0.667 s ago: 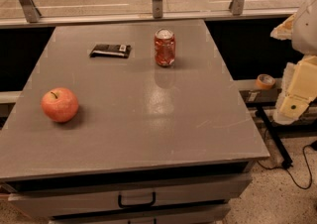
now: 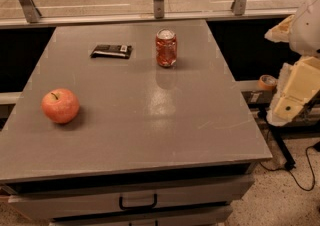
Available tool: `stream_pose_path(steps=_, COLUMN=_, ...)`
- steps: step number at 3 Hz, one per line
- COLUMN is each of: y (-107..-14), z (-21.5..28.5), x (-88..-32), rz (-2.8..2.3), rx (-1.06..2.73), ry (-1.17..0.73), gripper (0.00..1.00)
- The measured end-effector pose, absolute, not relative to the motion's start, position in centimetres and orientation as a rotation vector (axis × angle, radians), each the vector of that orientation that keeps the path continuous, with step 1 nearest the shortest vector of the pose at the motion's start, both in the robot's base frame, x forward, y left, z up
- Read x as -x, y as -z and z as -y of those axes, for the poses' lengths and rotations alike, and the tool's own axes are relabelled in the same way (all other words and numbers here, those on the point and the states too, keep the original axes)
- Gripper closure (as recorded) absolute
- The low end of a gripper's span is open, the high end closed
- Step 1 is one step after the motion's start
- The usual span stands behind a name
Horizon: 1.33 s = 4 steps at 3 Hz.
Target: Pick apple
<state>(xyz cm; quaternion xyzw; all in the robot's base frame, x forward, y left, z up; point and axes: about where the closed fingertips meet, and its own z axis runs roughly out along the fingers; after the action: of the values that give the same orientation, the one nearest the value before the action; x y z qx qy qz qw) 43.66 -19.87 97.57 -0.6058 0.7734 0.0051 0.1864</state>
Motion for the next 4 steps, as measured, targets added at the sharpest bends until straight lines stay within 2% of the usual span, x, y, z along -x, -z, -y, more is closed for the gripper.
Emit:
stream_pose_path(steps=1, y=-97.5, z=15.1, x=-43.0, rz=-2.034, rx=1.670, ry=-0.205, gripper=0.00)
stream_pose_path(steps=3, y=-100.5, z=-3.9, x=-41.4, rz=-1.815, rx=1.481, ry=-0.590, gripper=0.00)
stream_pose_path(steps=4, y=-102.1, z=-5.5, x=-42.2, rz=-1.776, rx=1.423, ry=-0.579, gripper=0.00)
